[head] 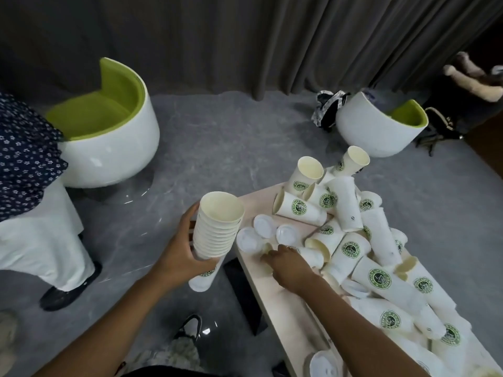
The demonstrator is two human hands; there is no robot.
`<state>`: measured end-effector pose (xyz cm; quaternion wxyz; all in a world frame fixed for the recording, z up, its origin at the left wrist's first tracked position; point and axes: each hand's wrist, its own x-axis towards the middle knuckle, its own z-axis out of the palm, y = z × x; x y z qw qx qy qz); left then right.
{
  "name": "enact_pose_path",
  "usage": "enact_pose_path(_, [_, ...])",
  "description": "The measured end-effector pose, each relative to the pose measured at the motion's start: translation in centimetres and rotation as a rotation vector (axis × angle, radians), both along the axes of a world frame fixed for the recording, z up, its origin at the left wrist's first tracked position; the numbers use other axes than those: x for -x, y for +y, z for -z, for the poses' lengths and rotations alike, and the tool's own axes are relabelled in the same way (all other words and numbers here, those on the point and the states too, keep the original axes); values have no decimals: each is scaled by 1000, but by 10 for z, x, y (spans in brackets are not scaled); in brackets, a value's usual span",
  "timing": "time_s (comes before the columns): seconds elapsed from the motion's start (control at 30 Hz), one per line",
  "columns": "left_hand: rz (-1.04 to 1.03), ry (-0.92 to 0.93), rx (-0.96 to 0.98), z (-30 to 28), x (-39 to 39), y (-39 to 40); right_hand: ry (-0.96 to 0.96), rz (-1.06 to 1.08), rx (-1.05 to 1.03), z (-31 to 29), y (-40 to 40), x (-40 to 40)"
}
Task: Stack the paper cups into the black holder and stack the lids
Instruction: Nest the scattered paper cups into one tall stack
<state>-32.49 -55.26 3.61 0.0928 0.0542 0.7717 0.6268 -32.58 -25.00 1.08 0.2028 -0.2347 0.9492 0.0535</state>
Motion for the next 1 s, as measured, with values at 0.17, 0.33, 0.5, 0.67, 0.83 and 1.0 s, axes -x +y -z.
enact_pose_path(0.17, [52,38,-27,-8,19,9,101,44,186,-22,18,1])
enact_pose_path(0.33, [112,76,-60,-28,28,29,324,43,258,-49,38,-10])
enact_pose_path(0.5, [168,137,-72,-42,32,48,539,64,330,-76,52,-32])
enact_pose_path(0.67, [212,206,-38,-62,31,70,808,135,486,-150,69,-57])
enact_pose_path(0.83, [306,208,-33,-89,26,104,1101,229,604,-239,86,-80])
enact_pose_path(1.0, [376,259,-31,-113,14,140,1241,291,769,-305,97,-107])
